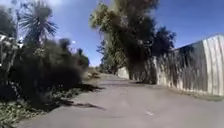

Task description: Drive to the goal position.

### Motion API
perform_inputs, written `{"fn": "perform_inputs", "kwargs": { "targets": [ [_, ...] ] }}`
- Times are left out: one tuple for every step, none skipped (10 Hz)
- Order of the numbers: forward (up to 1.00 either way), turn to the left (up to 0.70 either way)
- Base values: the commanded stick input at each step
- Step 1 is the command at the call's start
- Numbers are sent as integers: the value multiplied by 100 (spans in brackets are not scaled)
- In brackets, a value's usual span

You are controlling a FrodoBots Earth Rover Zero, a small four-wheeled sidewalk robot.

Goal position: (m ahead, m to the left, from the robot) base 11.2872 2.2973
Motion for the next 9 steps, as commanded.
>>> {"fn": "perform_inputs", "kwargs": {
  "targets": [
    [100,0],
    [100,0],
    [100,0],
    [100,0],
    [100,0],
    [100,0],
    [100,0],
    [100,0],
    [100,0]
  ]
}}
